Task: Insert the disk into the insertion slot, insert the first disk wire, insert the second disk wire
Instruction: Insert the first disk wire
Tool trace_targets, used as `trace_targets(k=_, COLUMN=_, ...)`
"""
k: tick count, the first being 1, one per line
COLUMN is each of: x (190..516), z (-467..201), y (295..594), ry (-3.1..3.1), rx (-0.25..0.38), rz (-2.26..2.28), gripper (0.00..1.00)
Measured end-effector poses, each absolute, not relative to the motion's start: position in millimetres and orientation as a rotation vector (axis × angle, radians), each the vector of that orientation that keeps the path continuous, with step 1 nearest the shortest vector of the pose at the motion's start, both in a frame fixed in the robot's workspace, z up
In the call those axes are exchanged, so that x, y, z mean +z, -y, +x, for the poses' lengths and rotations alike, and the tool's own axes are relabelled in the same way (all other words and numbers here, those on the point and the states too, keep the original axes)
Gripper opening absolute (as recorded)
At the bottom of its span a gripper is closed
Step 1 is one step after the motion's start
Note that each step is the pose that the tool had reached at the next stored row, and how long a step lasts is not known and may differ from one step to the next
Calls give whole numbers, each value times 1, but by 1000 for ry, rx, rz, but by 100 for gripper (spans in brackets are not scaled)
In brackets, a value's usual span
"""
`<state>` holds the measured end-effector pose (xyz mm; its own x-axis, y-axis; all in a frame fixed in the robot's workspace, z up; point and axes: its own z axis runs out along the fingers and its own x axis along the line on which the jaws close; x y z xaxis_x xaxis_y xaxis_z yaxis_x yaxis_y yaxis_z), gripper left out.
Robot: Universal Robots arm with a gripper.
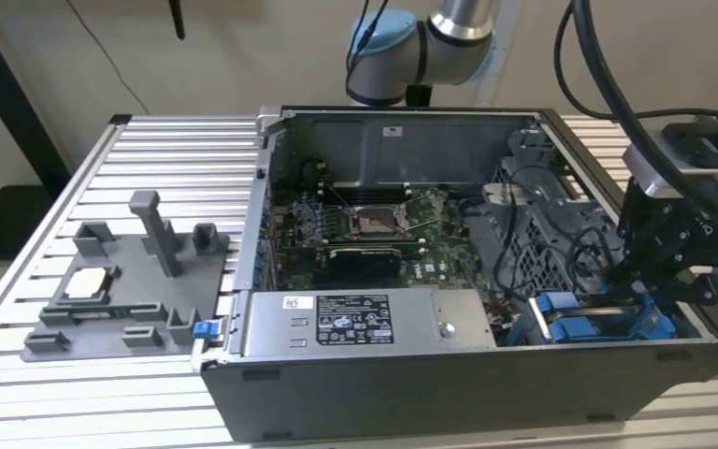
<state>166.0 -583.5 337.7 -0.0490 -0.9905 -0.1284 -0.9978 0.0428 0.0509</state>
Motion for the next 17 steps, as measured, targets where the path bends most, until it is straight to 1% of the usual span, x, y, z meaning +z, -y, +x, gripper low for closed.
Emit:
trace_targets(k=13, x=329, z=165, y=583, ry=-2248, rx=193, rz=-2100, gripper=0)
trace_targets(k=14, x=328, z=165, y=583, ry=-2248, rx=194, rz=-2100, gripper=100)
trace_targets(k=17, x=330, z=164, y=583, ry=-2247, rx=197, rz=-2097, gripper=100)
